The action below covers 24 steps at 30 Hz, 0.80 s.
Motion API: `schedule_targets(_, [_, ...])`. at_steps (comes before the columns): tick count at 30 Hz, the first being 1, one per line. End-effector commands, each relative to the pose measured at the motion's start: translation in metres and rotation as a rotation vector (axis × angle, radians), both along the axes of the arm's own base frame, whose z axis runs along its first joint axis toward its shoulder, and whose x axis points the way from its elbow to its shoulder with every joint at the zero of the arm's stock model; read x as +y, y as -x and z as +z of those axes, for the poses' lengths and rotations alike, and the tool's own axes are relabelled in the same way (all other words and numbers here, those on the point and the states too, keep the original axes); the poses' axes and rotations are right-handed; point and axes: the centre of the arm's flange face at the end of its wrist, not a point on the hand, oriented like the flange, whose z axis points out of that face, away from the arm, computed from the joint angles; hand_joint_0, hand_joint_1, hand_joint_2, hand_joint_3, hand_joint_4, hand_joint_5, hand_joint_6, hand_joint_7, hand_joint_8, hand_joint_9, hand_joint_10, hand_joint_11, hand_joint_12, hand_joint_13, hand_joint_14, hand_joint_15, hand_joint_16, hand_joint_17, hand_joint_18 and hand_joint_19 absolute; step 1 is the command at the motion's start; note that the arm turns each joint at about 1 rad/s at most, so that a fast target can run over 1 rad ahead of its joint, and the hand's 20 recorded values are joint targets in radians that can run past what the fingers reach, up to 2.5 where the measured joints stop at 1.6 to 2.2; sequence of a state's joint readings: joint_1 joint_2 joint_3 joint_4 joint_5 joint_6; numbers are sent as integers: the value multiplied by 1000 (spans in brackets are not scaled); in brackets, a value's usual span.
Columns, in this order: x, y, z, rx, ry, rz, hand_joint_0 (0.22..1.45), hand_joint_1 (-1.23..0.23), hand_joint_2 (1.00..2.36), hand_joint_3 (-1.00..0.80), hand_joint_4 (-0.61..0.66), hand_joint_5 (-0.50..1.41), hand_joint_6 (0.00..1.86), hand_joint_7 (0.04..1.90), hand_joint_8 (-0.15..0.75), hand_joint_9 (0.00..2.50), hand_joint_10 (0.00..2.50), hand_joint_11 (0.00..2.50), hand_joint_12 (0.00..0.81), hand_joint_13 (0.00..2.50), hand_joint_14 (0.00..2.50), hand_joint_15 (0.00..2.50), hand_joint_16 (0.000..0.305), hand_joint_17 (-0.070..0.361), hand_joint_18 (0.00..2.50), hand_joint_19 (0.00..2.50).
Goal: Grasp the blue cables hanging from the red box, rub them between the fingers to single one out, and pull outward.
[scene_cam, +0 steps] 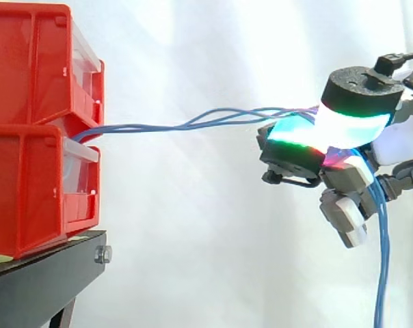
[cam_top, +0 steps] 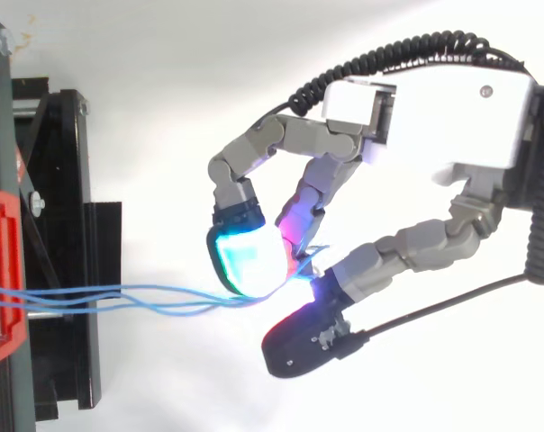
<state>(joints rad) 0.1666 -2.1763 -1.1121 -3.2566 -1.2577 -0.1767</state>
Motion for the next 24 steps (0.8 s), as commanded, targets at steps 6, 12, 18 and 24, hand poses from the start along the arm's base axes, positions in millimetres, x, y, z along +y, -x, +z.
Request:
schedule_targets(6, [1, 0, -1, 3, 0, 2, 796, -941, 1012, -364, -39, -193, 931, 1290, 216, 1194, 24, 710, 285, 1012, 31, 677, 43, 96, 757, 669])
schedule_targets(12, [0, 1, -1, 8, 1, 1, 691, -843, 1004, -458, 33, -179, 907, 1135, 235, 1212, 24, 700, 296, 1030, 31, 679, 44, 100, 781, 684])
schedule_targets(18, [1, 0, -1, 5, 1, 2, 636, -750, 1004, -457, 67, -167, 891, 1132, 243, 1255, 25, 704, 308, 1044, 30, 689, 45, 102, 780, 696])
schedule_targets(24, [4, 0, -1, 5, 1, 5, 605, -671, 1004, -454, 69, -156, 880, 1138, 247, 1283, 24, 702, 311, 1048, 32, 687, 46, 103, 782, 707])
